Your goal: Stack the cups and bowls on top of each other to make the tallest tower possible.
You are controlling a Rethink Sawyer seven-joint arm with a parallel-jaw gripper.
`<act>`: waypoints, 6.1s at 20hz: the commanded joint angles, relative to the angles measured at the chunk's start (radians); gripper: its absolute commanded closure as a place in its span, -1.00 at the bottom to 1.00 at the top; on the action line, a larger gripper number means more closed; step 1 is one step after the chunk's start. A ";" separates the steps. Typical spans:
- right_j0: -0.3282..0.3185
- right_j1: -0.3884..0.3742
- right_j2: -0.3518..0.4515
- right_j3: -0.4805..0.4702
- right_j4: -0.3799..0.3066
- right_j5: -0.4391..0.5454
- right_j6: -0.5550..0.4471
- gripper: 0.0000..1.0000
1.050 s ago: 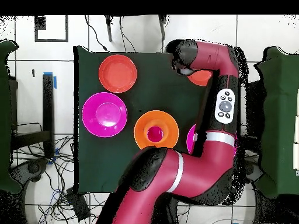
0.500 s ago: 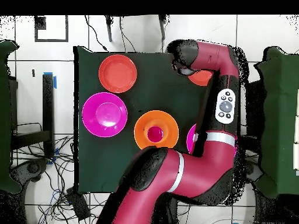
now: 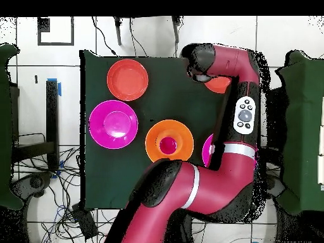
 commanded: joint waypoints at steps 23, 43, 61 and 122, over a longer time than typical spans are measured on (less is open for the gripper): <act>-0.002 -0.028 0.035 0.098 -0.020 0.099 -0.314 -1.00; 0.047 -0.072 0.064 0.142 0.037 0.152 -0.188 -1.00; 0.101 -0.086 0.041 0.220 0.097 0.073 -0.036 -1.00; 0.219 0.072 -0.005 0.024 0.176 0.063 0.166 -1.00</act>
